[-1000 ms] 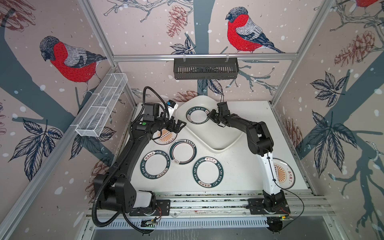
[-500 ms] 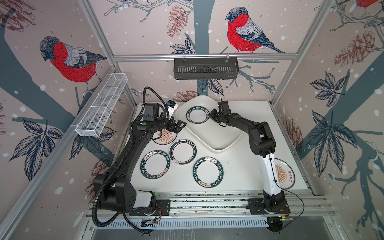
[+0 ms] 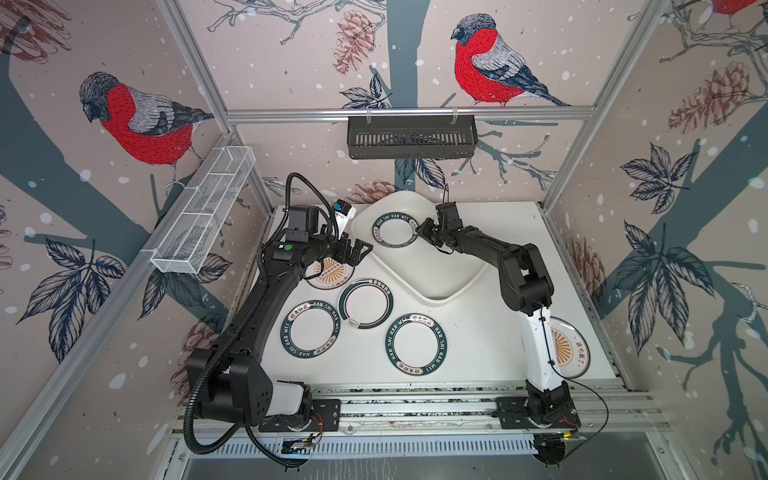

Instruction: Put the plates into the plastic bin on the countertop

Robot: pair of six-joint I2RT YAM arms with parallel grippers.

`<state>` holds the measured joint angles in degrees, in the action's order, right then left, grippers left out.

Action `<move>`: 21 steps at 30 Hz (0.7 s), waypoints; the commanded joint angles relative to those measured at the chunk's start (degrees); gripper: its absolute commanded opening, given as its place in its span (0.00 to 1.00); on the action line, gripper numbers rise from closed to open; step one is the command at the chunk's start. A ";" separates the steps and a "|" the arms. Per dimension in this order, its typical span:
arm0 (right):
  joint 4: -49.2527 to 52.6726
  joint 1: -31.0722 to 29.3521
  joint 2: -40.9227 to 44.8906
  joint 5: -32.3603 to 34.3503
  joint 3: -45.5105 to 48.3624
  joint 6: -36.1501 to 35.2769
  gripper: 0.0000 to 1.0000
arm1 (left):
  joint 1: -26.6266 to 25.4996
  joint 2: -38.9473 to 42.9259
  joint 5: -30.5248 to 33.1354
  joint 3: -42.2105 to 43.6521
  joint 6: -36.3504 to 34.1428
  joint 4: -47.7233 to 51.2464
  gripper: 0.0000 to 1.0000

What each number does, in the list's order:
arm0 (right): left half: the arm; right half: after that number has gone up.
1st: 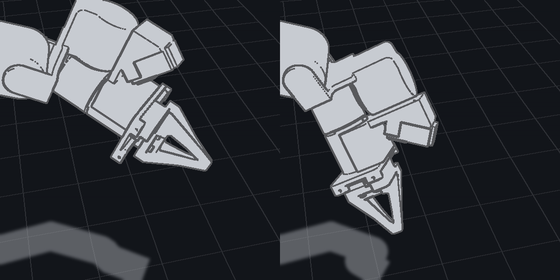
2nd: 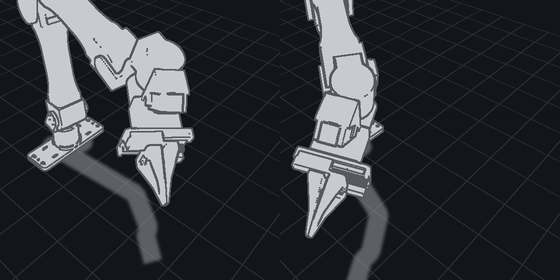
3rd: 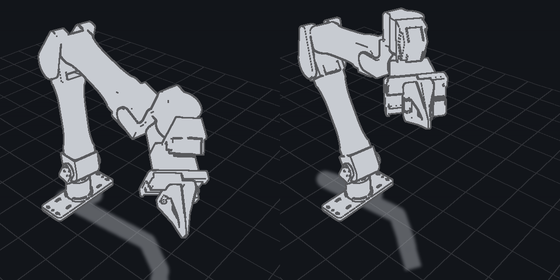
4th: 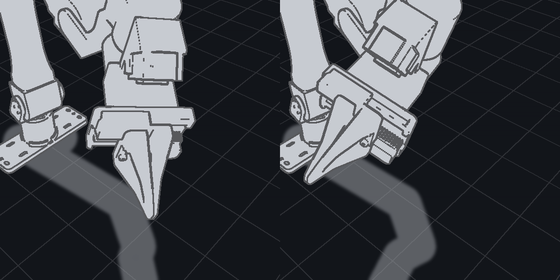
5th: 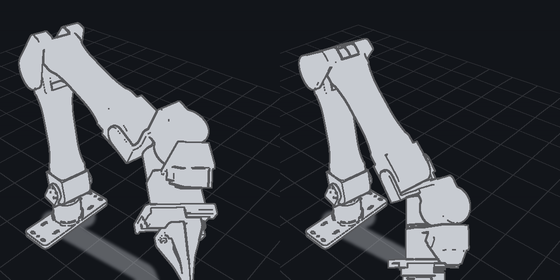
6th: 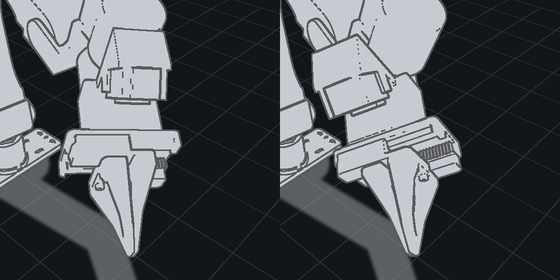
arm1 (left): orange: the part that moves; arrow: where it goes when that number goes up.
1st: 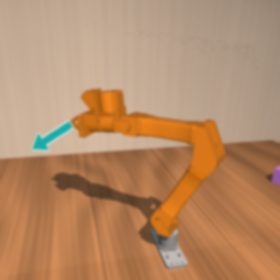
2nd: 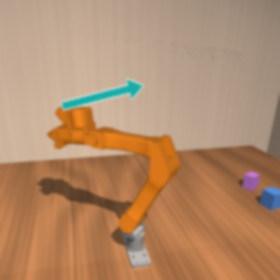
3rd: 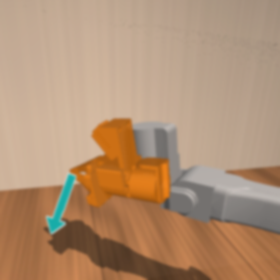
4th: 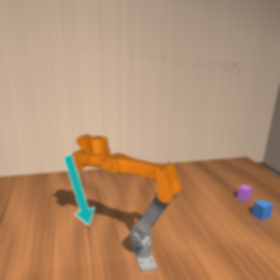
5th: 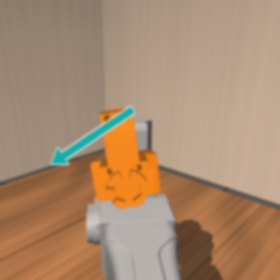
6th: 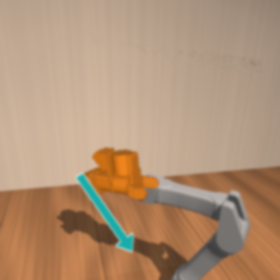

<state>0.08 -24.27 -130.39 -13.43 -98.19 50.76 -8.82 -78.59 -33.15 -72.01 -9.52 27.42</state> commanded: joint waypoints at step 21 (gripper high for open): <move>22.15 6.64 58.08 34.55 47.03 3.08 0.72 | -0.19 -0.17 -0.77 -1.86 -2.24 0.71 0.98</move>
<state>18.52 -20.10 -76.58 18.24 -55.31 49.54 -8.93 -78.83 -32.99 -73.34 -10.98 27.64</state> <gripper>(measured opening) 0.718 0.976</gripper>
